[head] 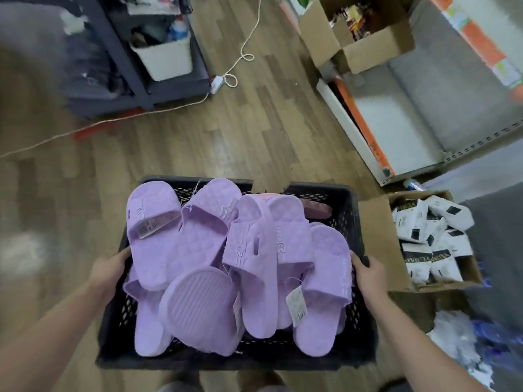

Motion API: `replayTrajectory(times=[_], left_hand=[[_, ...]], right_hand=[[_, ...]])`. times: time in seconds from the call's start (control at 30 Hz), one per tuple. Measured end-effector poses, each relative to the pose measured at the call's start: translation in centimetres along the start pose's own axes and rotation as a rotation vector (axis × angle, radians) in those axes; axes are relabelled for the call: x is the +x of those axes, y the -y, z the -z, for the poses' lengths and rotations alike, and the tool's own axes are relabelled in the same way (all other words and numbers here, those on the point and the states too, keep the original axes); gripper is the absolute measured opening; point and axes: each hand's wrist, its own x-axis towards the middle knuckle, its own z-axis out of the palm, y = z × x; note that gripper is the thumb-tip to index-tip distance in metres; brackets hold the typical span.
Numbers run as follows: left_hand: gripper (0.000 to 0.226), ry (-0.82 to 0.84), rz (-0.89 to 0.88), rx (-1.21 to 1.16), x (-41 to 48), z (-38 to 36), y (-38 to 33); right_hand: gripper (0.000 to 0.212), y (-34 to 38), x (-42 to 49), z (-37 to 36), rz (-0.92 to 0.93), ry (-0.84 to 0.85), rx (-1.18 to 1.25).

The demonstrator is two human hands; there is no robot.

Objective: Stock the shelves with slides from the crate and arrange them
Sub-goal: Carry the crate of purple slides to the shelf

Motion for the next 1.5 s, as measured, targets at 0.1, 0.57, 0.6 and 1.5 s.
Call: replayTrajectory(times=[0.1, 0.57, 0.6, 1.5], left_hand=[[0.031, -0.031, 0.089, -0.090, 2.4, 3.9, 2.4], [0.029, -0.238, 0.277, -0.376, 15.2, 24.8, 9.0], [0.028, -0.254, 0.300, -0.397, 15.8, 26.1, 9.5], [0.020, -0.522, 0.487, -0.719, 37.8, 48.9, 6.4]], right_hand=[[0.038, 3.2, -0.7, -4.1, 0.046, 0.067, -0.070], [0.036, 20.5, -10.5, -27.9, 0.247, 0.267, -0.224], [0.037, 21.7, -10.9, -29.7, 0.260, 0.288, -0.233], [0.043, 53.4, -20.7, -65.9, 0.566, 0.512, -0.387]])
